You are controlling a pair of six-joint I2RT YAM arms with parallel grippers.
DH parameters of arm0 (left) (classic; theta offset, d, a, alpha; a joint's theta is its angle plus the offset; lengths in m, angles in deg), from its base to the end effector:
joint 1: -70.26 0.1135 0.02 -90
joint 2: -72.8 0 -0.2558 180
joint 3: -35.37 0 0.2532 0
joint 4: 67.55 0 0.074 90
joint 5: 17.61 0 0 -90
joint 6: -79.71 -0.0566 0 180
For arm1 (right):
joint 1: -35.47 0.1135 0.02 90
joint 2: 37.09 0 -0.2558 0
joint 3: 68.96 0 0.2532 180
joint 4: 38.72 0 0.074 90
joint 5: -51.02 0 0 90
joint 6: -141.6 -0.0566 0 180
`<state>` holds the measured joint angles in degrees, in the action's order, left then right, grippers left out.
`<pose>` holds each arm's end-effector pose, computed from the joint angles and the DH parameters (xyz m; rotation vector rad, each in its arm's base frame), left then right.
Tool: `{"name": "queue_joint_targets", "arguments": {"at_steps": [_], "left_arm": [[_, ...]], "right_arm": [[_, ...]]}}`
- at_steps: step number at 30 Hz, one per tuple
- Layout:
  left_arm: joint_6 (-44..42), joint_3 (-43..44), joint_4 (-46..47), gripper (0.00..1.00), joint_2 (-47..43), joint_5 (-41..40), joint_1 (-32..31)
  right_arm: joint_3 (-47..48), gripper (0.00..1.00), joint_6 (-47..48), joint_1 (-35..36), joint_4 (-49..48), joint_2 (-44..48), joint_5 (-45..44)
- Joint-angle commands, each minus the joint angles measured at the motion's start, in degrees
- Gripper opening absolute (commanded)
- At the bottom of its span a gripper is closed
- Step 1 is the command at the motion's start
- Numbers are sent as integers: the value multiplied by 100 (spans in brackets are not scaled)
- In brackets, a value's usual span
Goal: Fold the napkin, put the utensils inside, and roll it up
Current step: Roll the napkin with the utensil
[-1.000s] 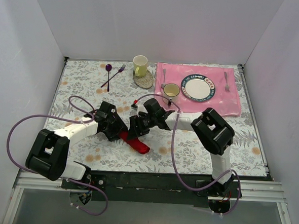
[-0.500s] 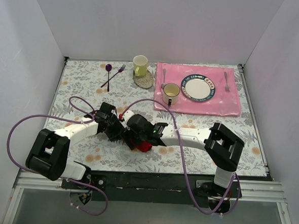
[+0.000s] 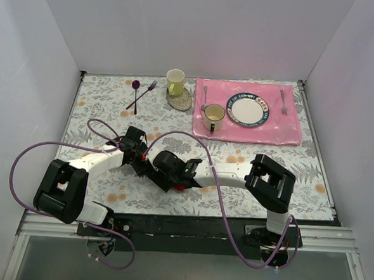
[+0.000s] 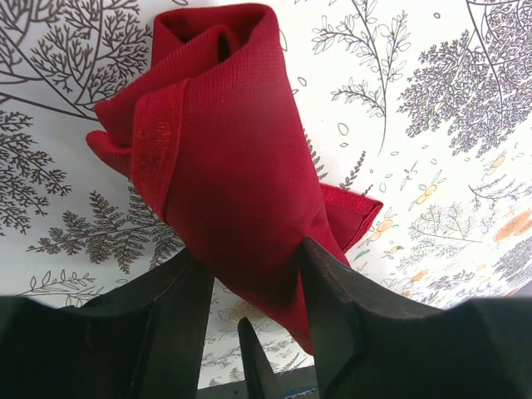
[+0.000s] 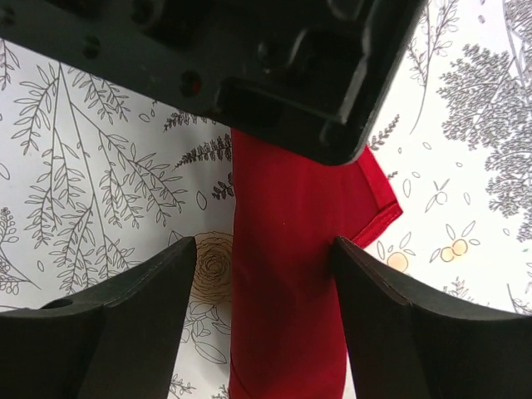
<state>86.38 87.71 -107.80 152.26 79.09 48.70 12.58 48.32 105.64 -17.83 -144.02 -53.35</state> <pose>0.2288 -0.0975 0.1294 -1.7879 2.3826 -0.6010 0.1531 0.3831 0.1565 -1.2049 2.0415 0.3287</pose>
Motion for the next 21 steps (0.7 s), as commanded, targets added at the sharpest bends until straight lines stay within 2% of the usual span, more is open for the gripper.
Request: {"name": "queue_joint_targets", "arguments": {"at_steps": [1,5,6,8,12,13,15,19,21], "left_arm": [[-69,162,-132,43,-53,16,3],[-77,162,-149,45,-106,-10,20],[-103,171,-158,47,-132,-19,20],[-130,188,-211,50,-255,-124,29],[-411,320,-403,65,-466,-248,125],[-542,390,-491,74,-501,-239,213],[-622,426,-544,78,-694,-274,249],[-640,400,-352,80,-836,6,249],[-561,356,-203,80,-635,147,240]], "right_arm": [[151,72,-242,-117,-243,-108,311],[55,60,-435,-267,-296,-91,470],[37,51,-488,-302,-305,-73,531],[-33,45,-620,-486,-366,-38,847],[-86,36,-883,-1038,-559,-134,2014],[-60,34,-919,-1128,-560,-248,2487],[-68,32,-1059,-1364,-665,-345,2955],[-288,31,-1577,-1787,-1437,-582,4482],[-288,31,-1884,-1997,-1640,-731,4959]]}}
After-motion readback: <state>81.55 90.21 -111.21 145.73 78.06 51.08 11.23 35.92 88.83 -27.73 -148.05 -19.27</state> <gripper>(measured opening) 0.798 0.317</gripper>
